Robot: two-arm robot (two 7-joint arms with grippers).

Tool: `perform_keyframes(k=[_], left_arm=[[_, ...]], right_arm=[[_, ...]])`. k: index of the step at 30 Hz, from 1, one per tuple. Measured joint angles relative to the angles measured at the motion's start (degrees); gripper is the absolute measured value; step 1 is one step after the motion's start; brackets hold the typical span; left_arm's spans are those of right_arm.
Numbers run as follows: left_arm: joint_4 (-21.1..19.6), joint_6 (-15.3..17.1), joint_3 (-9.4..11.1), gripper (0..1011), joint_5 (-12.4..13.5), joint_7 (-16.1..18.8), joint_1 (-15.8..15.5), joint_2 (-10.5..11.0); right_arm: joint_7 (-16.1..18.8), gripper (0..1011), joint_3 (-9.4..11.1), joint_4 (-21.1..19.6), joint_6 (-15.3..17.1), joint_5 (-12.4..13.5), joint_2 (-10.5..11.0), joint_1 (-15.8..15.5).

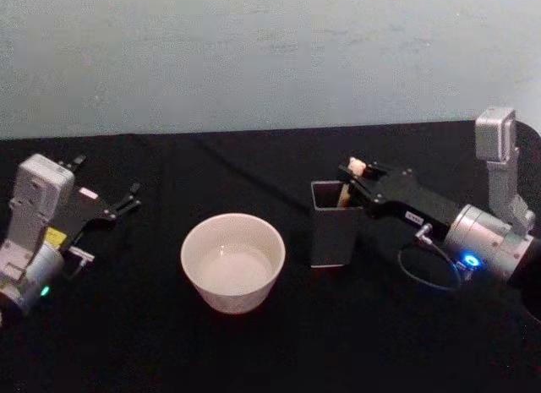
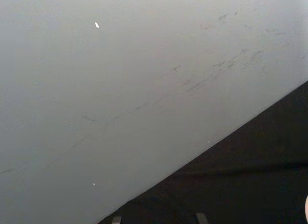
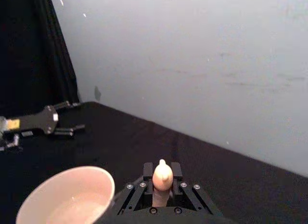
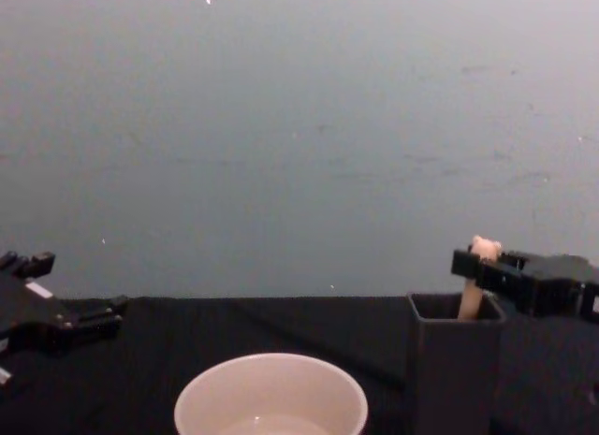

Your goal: Pick up the stirring spoon with one hand, stir inside the cup, then place it back in its original position.

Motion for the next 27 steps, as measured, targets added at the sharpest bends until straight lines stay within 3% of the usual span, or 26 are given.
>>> perform_keyframes(k=[12,19,27], left_arm=[[0.0,0.0,0.0,1002,0.0,0.0,0.0,0.0],[0.0,0.0,0.0,1001,0.0,0.0,0.0,0.0],[0.0,0.0,0.0,1001,0.0,0.0,0.0,0.0]], right_arm=[[0.5,213,0.4,-7.7,-0.4,-0.6,3.2,-0.8],[1.1,213,1.8,-12.5,-3.3,-1.6,5.6,-1.1],[2.5,212,2.8,-14.5,-6.8,-2.2,6.1,-0.1]])
